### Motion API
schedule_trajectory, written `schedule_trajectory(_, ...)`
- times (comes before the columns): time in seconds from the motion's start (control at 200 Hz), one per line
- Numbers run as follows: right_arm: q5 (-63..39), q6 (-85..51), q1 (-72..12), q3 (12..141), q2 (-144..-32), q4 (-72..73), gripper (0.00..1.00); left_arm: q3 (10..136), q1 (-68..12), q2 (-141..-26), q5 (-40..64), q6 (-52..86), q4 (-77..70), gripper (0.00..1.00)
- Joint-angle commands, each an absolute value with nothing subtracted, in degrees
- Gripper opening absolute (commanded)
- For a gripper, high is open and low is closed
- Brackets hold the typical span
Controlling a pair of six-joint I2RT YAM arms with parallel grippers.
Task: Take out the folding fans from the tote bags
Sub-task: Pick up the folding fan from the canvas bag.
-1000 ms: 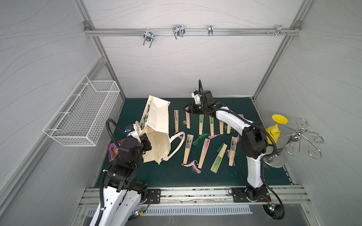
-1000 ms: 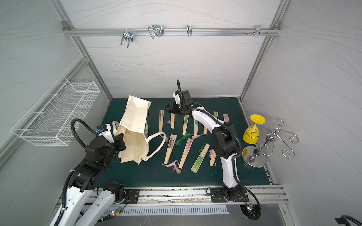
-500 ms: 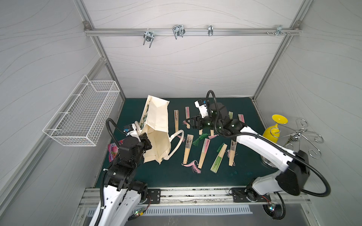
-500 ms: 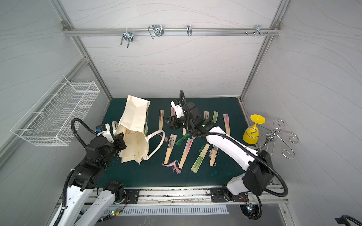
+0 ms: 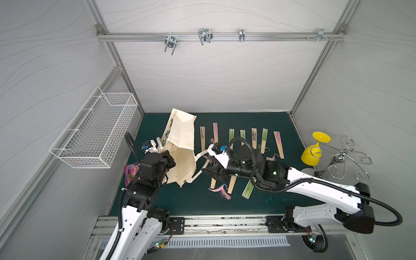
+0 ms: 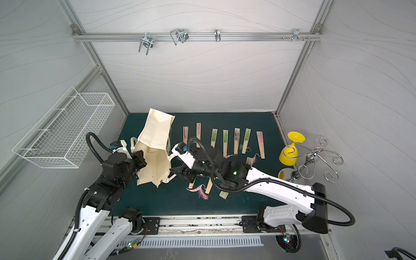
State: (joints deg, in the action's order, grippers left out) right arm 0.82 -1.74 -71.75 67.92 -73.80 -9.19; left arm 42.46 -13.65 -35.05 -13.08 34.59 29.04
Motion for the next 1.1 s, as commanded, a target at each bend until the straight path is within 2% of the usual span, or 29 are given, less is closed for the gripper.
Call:
schedule_trajectory(0.0,3.93,4.10,-75.08,71.08,-78.69,-10.17,0.59,45.06,-13.62,-36.49,-13.19,40.16,27.93,0.00)
schedule_trajectory(0.325,5.94,7.95,-78.03,76.70,-89.86,-8.76,0.56,47.26,-13.62,-37.09,-12.49,41.04,28.82,0.00)
schedule_trajectory(0.61,12.32,7.61,-77.81,80.66,-98.83,-10.15,0.58,49.57,-13.62,-37.21,-11.80,39.65,29.62,0.00)
schedule_trajectory(0.866,6.62,-3.94,-70.59,83.38,-103.58,-13.54,0.58,49.57,-13.62,-35.79,-10.02,37.46,29.95,0.00)
schedule_trajectory(1.096,6.83,-7.65,-65.93,92.38,-110.87,-21.03,0.61,49.85,-13.62,-35.12,-5.47,35.85,28.52,0.00)
